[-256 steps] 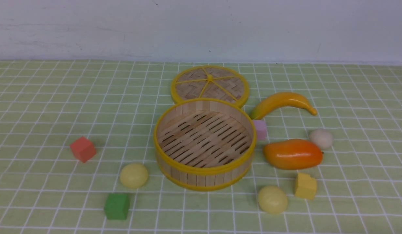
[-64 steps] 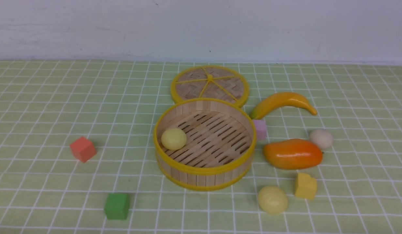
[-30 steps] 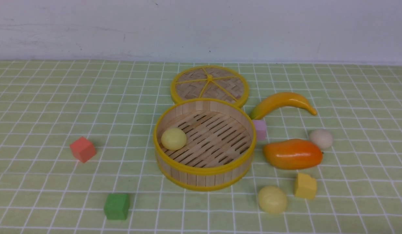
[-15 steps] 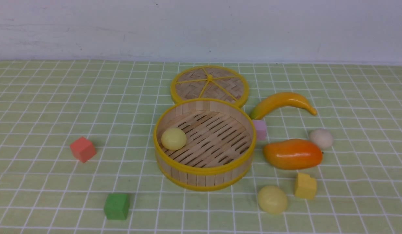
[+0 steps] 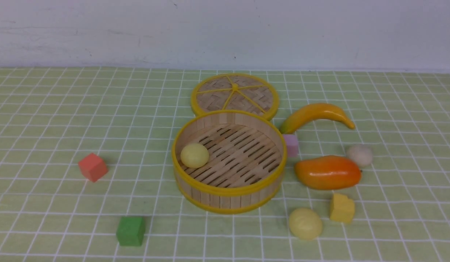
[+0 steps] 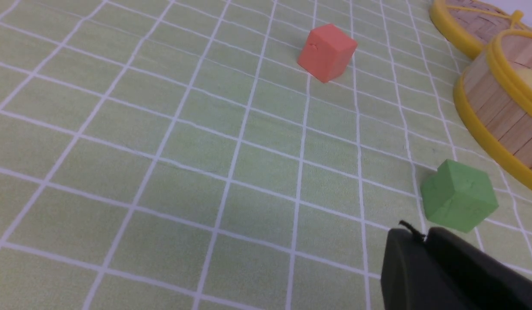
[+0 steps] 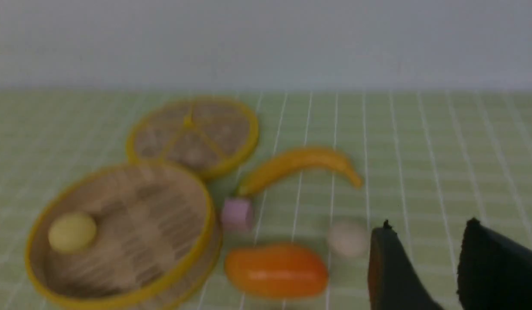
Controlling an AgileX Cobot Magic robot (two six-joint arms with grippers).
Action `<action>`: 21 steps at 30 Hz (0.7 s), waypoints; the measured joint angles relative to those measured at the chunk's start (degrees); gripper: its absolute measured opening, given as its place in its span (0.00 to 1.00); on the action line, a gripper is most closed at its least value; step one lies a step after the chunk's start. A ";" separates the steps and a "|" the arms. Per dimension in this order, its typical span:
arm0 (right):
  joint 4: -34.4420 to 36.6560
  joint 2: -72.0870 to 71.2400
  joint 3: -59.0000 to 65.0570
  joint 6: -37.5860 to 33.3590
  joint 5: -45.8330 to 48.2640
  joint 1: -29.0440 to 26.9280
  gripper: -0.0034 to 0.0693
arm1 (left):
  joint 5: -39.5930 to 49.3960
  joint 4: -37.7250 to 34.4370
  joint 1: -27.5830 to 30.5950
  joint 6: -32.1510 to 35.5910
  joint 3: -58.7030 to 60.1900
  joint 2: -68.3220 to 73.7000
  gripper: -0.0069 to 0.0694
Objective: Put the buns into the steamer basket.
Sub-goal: Use the right arm to grab a steamed stuffed bun
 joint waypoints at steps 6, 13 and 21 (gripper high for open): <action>6.11 17.81 -4.47 -4.46 7.34 0.00 0.38 | 0.00 0.00 0.00 0.00 0.00 0.00 0.15; 2.12 38.70 -19.17 -6.08 13.97 3.53 0.38 | 0.00 0.00 0.00 0.00 0.00 0.00 0.16; -15.45 58.75 -36.03 9.28 18.52 8.25 0.38 | 0.00 0.00 0.00 0.00 0.00 0.00 0.18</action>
